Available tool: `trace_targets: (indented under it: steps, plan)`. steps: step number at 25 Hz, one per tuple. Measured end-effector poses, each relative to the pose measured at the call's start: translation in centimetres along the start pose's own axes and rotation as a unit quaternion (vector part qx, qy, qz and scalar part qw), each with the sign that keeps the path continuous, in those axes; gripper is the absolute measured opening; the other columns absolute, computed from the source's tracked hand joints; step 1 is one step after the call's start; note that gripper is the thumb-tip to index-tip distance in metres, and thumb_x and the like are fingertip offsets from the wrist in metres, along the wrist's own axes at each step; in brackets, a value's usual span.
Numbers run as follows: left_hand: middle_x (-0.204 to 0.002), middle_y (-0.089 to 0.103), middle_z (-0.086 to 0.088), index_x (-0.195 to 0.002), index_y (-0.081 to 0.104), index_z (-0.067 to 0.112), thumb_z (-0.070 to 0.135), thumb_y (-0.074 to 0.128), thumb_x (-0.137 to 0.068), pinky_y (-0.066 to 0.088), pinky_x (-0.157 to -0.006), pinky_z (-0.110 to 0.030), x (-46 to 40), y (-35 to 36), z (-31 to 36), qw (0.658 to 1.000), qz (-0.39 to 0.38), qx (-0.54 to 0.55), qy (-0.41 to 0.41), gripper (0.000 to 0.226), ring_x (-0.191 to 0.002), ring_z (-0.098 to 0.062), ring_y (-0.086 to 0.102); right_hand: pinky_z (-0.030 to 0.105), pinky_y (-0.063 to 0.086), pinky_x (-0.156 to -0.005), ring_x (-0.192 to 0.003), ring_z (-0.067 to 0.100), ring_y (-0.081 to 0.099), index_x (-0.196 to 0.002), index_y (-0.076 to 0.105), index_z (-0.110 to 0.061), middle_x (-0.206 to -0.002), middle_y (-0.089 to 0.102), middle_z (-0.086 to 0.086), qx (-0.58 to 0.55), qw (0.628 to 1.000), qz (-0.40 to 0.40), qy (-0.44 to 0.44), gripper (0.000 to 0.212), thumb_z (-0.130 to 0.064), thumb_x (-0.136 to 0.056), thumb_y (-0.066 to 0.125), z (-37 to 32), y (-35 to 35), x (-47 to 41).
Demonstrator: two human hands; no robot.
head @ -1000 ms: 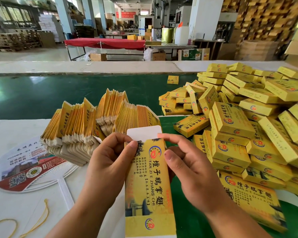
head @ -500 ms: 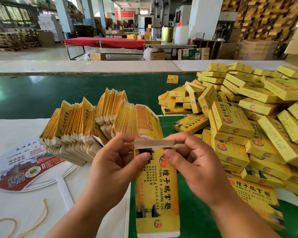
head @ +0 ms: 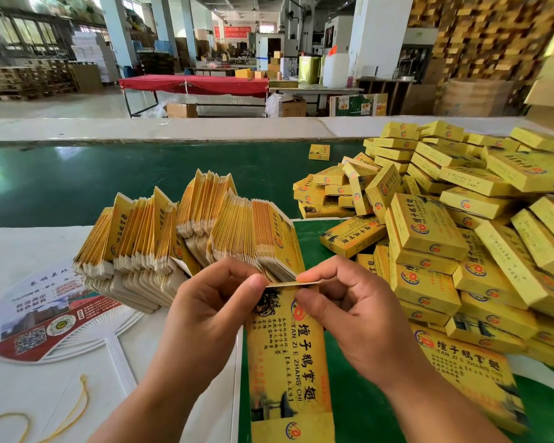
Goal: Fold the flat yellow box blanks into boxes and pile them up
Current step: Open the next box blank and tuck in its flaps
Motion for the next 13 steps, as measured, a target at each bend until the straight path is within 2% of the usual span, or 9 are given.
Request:
trace_targets:
  steps: [3,4,6,9,11,13]
  plan:
    - [-0.068,0.068,-0.008,-0.081,0.069,0.016,0.029,0.072,-0.08,0.053,-0.057,-0.024,-0.12,0.09,-0.45,1.0,-0.006,-0.006,-0.023,0.014,-0.063,-0.014,0.065,0.044,0.061,-0.065,-0.074,0.023,0.072,-0.093,0.068,-0.024,-0.078,0.073,0.011,-0.012,1.0,-0.008,0.024,0.027,-0.044,-0.076,0.075,0.06,-0.02,-0.18]
    - [-0.069,0.07,-0.008,-0.082,0.069,0.016,0.025,0.071,-0.081,0.053,-0.057,-0.022,-0.05,0.2,-0.52,1.0,-0.012,0.001,-0.025,0.01,-0.064,-0.014,0.067,0.041,0.061,-0.062,-0.073,0.022,0.072,-0.091,0.067,-0.024,-0.076,0.073,0.01,-0.021,0.999,-0.014,0.033,0.029,-0.047,-0.075,0.076,0.06,0.03,-0.21]
    - [-0.076,0.073,-0.009,-0.086,0.068,0.015,0.021,0.07,-0.081,0.055,-0.058,-0.021,0.1,0.43,-0.6,0.999,-0.023,0.016,-0.026,0.008,-0.067,-0.015,0.07,0.027,0.057,-0.057,-0.069,0.014,0.071,-0.087,0.066,-0.023,-0.072,0.073,0.003,-0.019,0.999,-0.021,0.03,0.023,-0.044,-0.08,0.072,-0.11,0.01,-0.25]
    - [-0.086,0.074,-0.011,-0.09,0.067,0.021,0.02,0.07,-0.082,0.058,-0.062,-0.028,0.2,0.65,-0.69,0.999,-0.025,0.014,-0.039,0.009,-0.073,-0.019,0.072,0.02,0.053,-0.057,-0.065,0.008,0.068,-0.082,0.065,-0.02,-0.069,0.07,-0.004,0.012,0.999,-0.021,0.021,0.01,-0.028,-0.087,0.068,-0.16,-0.12,-0.25]
    - [-0.09,0.075,-0.011,-0.093,0.066,0.024,0.021,0.07,-0.084,0.061,-0.066,-0.034,0.25,0.79,-0.84,0.998,-0.019,0.01,-0.052,0.011,-0.078,-0.024,0.073,0.022,0.052,-0.055,-0.065,0.009,0.068,-0.08,0.065,-0.02,-0.069,0.07,-0.004,0.038,0.999,-0.012,0.011,0.009,-0.026,-0.086,0.068,-0.36,-0.04,-0.14]
    - [-0.094,0.075,-0.004,-0.1,0.063,0.026,0.03,0.067,-0.077,0.062,-0.069,-0.04,0.43,0.66,-0.83,0.998,0.012,-0.012,-0.058,0.023,-0.083,-0.023,0.074,0.028,0.054,-0.052,-0.063,0.012,0.067,-0.079,0.064,-0.02,-0.07,0.07,-0.001,0.079,0.996,0.034,-0.016,0.012,-0.029,-0.087,0.068,-0.73,-0.15,0.13]
Point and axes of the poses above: each hand's wrist, its own x-axis away from the middle knuckle, its own y-axis out of the palm, z = x × y, the point moved 7 cm from there along -x, towards the middle knuckle
